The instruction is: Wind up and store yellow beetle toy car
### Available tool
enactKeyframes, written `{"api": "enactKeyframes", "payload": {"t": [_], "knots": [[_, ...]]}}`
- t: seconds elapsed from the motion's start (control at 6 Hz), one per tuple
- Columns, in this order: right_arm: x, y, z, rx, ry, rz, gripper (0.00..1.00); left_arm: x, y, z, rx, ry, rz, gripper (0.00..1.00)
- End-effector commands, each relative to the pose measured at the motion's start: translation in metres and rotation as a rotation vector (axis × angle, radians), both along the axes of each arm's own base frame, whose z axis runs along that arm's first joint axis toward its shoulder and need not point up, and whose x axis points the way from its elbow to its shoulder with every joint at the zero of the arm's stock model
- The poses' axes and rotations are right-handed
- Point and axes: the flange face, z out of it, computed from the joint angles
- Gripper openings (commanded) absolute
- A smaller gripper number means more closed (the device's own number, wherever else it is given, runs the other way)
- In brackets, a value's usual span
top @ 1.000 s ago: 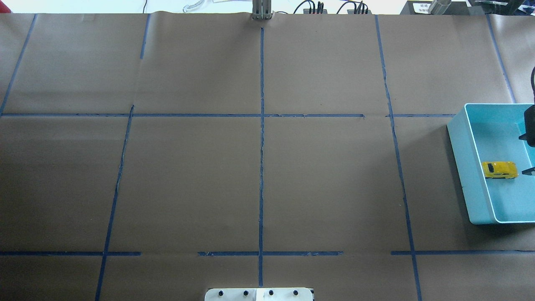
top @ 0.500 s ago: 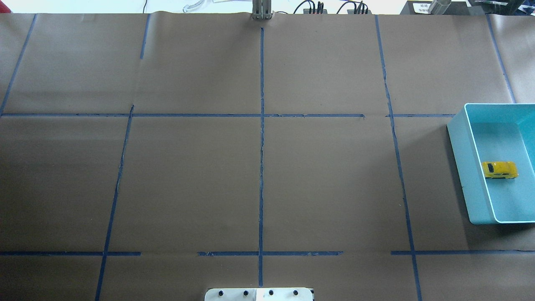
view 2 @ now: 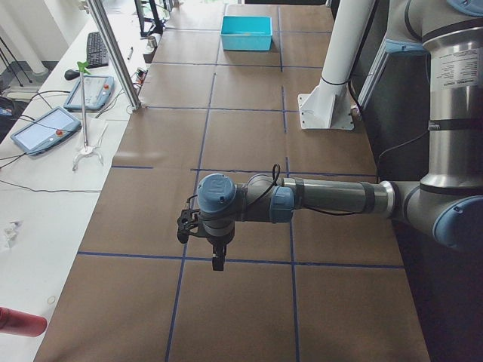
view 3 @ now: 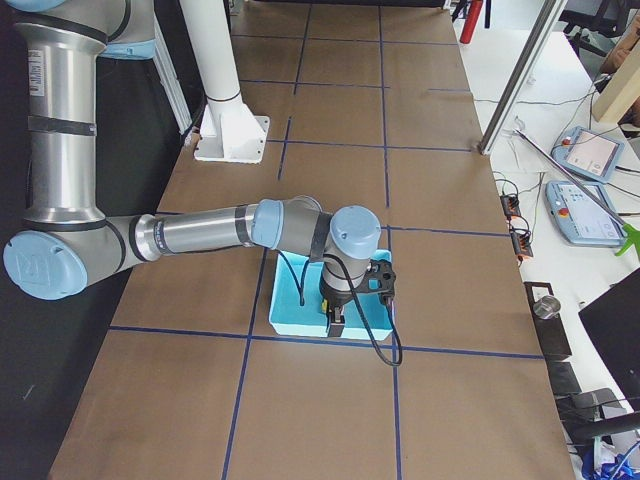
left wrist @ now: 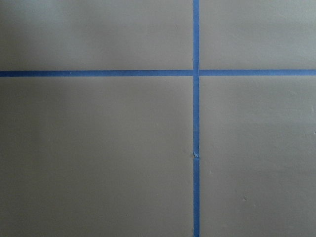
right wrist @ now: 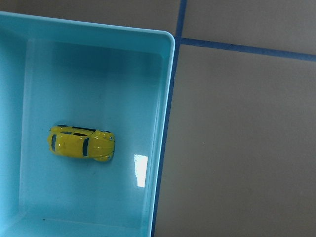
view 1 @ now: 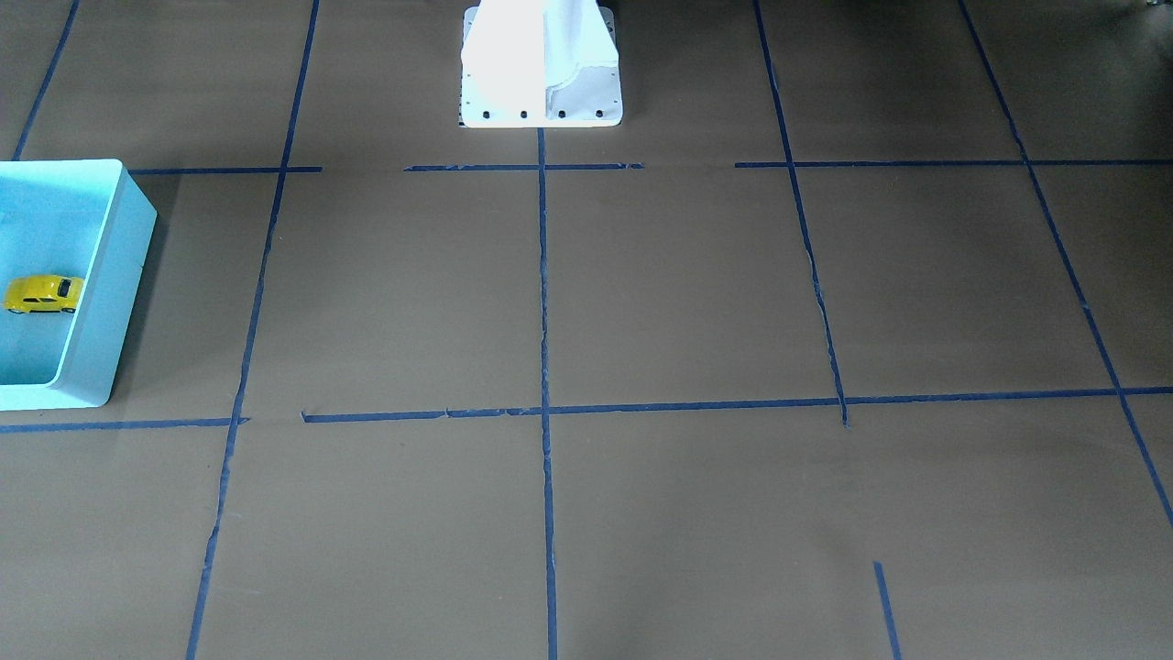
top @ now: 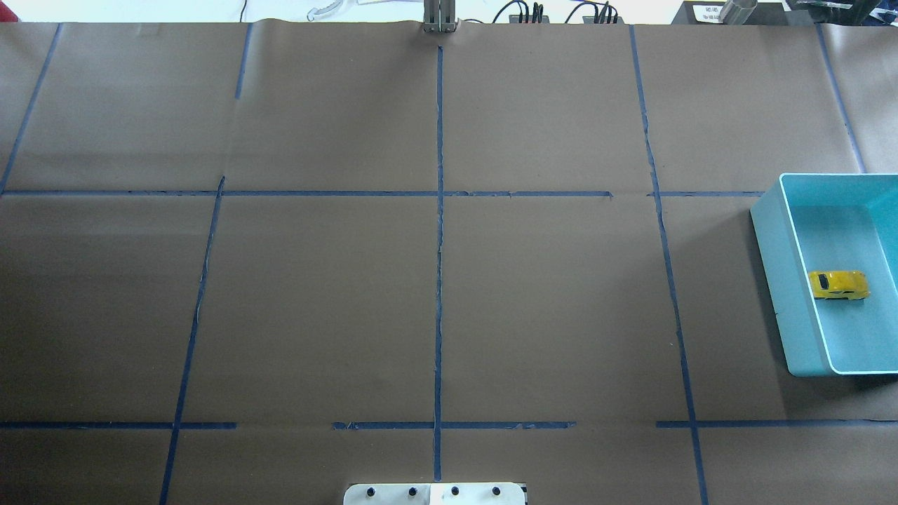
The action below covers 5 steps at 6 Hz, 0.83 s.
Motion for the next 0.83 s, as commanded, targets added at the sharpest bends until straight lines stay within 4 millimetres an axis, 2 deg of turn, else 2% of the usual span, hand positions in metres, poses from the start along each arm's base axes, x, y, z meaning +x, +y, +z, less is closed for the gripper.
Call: {"api": "enactKeyframes", "payload": {"t": [0.0,0.17,0.5,0.67], "knots": [[0.008,0.003,0.003,-0.055,0.004,0.074,1.00,0.000,0.000,0.001,-0.002,-0.002,0.000,1.00],[0.032,0.011,0.001,-0.046,-0.001,0.127,1.00,0.000,0.000,0.000,0.000,-0.002,0.000,1.00],[0.040,0.021,0.008,-0.042,0.042,0.135,1.00,0.001,0.000,0.000,0.000,-0.002,0.001,1.00],[0.039,0.033,0.017,-0.021,0.057,0.132,1.00,0.000,0.000,0.004,-0.008,0.000,0.000,1.00]]}}
